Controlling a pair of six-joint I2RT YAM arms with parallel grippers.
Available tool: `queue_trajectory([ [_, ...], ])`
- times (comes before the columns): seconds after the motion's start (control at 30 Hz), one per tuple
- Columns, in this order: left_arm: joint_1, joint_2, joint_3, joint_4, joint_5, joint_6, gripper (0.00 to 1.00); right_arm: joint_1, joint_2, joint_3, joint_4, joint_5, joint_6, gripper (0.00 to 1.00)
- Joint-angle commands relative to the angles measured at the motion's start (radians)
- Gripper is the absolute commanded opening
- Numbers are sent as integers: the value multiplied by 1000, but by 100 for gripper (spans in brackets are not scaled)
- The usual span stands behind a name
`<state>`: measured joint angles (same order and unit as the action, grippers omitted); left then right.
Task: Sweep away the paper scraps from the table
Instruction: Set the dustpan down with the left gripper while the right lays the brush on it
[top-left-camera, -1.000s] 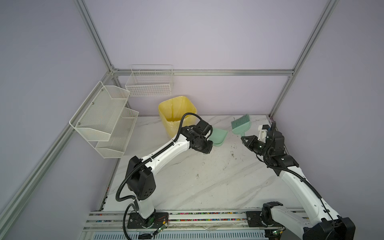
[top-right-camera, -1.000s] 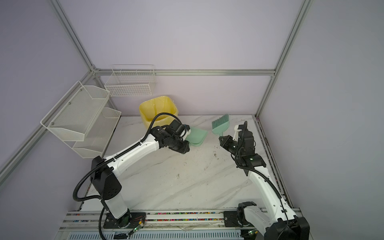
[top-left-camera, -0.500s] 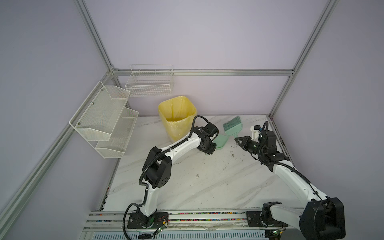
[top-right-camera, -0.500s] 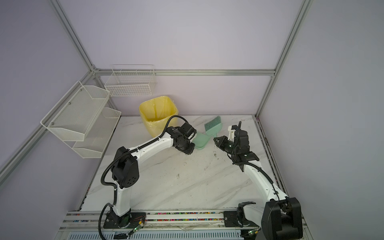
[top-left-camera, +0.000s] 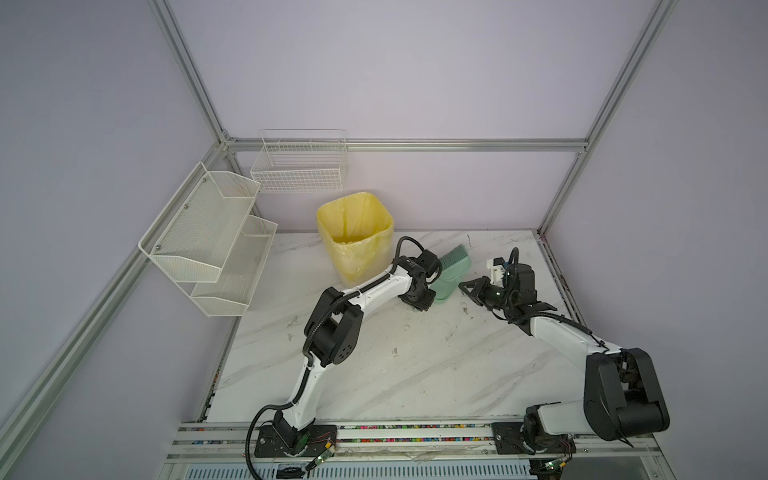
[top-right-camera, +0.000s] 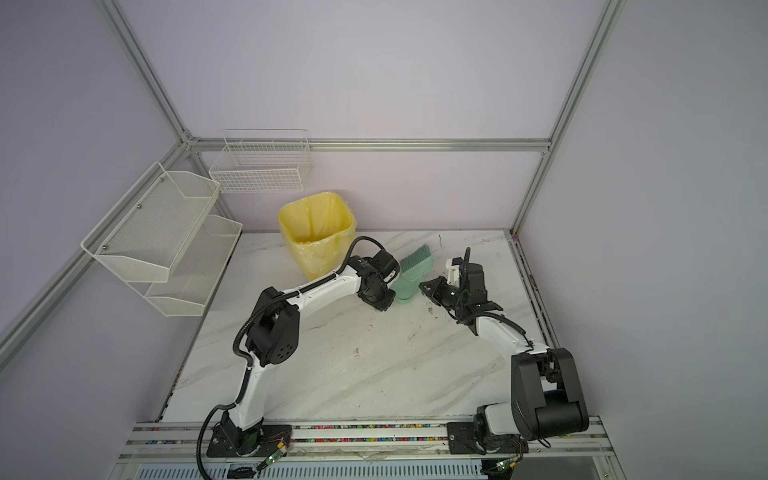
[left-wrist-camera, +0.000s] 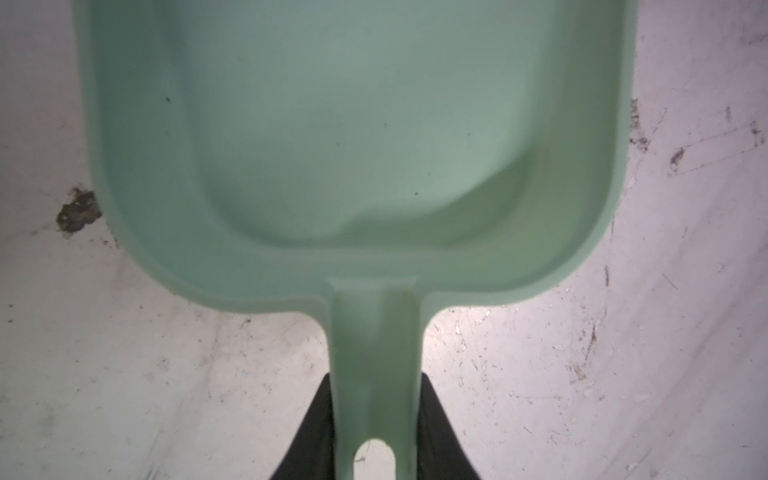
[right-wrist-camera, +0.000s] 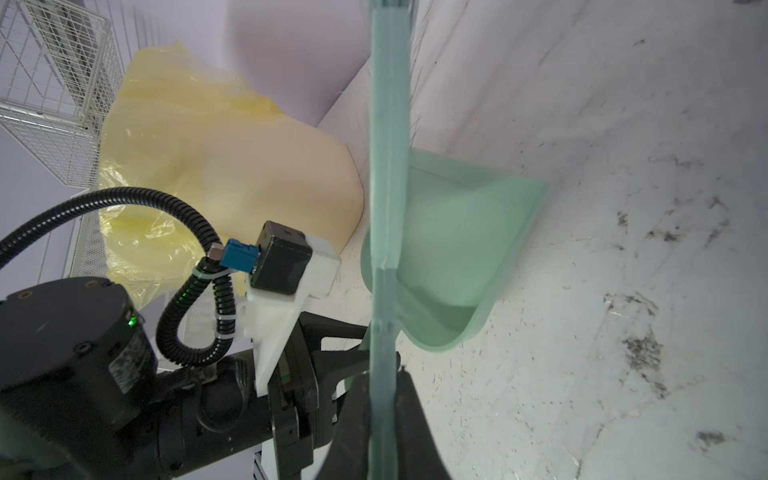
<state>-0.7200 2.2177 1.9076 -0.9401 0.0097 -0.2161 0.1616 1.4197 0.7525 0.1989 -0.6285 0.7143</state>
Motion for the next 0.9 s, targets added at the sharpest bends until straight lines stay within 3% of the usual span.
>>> queue_trajectory([
  [0.0,19,7,137,16,22,27,9,-4,48,1,93,-47,15,0],
  [0.43,70,89,194,17,113,43,11,0,267,38,224,-117,58,0],
  [0.7,78,108,198,17,79,39,18,24,359,93,281,-134,90,0],
  [0.87,81,106,202,17,76,39,28,30,392,116,281,-146,93,0],
])
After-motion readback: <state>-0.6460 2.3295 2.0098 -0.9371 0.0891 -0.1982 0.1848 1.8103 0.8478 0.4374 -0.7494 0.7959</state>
